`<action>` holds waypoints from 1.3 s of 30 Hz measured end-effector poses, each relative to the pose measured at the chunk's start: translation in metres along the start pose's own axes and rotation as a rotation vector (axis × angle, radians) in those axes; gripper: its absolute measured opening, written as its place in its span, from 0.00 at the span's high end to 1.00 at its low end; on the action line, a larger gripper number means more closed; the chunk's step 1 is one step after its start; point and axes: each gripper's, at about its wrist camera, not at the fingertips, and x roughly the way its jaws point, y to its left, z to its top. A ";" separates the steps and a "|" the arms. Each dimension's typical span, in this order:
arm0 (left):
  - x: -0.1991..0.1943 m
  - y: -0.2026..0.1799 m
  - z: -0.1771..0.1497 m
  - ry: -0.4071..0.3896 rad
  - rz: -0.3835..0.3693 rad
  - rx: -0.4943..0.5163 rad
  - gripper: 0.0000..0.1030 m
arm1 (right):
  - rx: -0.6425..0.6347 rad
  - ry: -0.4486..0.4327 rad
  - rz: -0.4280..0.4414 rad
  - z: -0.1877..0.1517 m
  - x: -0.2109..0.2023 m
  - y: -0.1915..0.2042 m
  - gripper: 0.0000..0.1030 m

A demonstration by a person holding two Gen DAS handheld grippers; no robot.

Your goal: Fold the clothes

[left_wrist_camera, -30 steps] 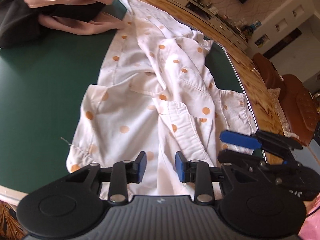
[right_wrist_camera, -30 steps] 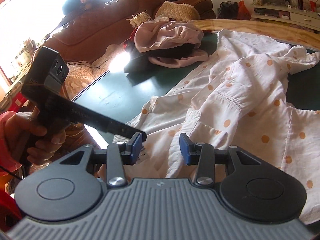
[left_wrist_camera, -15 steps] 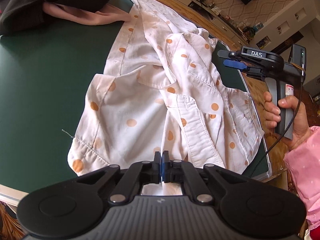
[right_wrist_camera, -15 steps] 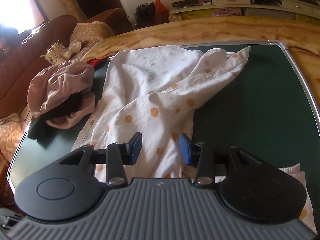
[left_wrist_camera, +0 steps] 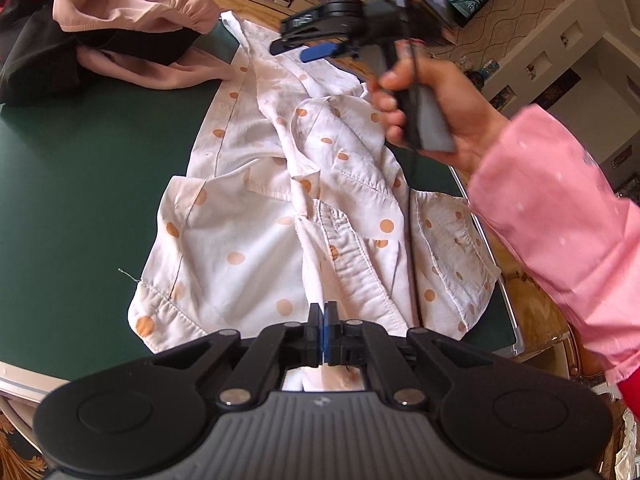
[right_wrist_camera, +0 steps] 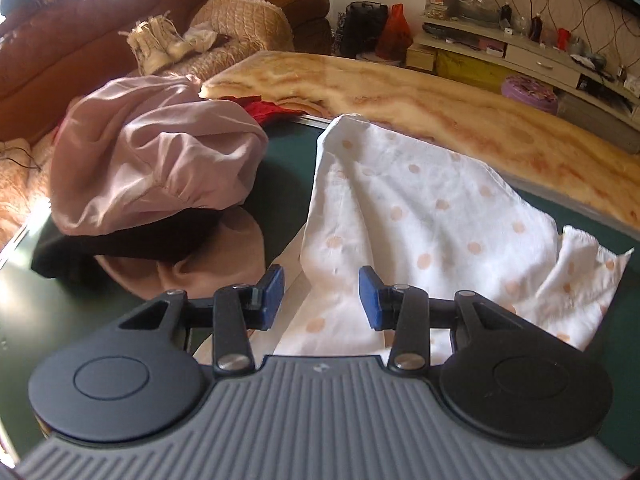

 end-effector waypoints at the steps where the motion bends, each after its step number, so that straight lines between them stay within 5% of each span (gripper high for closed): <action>1: -0.001 -0.002 0.000 -0.003 0.000 0.006 1.00 | -0.015 0.020 -0.022 0.007 0.013 0.005 0.53; 6: -0.008 -0.010 -0.002 -0.017 0.010 0.043 1.00 | -0.164 0.129 -0.147 0.022 0.063 0.032 0.54; 7: -0.010 -0.011 -0.002 -0.021 0.014 0.052 1.00 | -0.181 0.142 -0.147 0.022 0.068 0.034 0.64; 8: -0.012 -0.011 -0.003 -0.026 0.016 0.055 1.00 | -0.168 0.142 -0.148 0.023 0.069 0.032 0.91; 9: -0.014 -0.011 -0.004 -0.031 0.015 0.053 1.00 | -0.142 0.136 -0.150 0.025 0.068 0.028 0.98; 13: -0.027 -0.007 -0.012 -0.068 0.035 0.050 1.00 | 0.050 0.075 -0.083 0.039 0.047 -0.009 0.98; 19: -0.045 0.006 -0.025 -0.112 0.093 0.027 1.00 | 0.339 0.036 0.130 0.053 0.026 -0.056 0.98; 24: -0.044 0.021 -0.031 -0.089 0.151 -0.028 1.00 | 0.358 0.093 0.161 0.049 0.050 -0.033 0.94; 28: -0.035 0.039 -0.035 -0.017 0.161 -0.083 1.00 | 0.365 0.135 0.167 0.043 0.070 -0.015 0.71; 35: -0.046 0.074 -0.017 -0.109 0.122 -0.180 0.96 | 0.362 0.088 0.198 0.019 0.043 -0.031 0.67; 39: -0.036 0.096 0.003 -0.126 0.164 -0.186 0.96 | 0.309 0.085 0.226 0.001 0.022 -0.030 0.64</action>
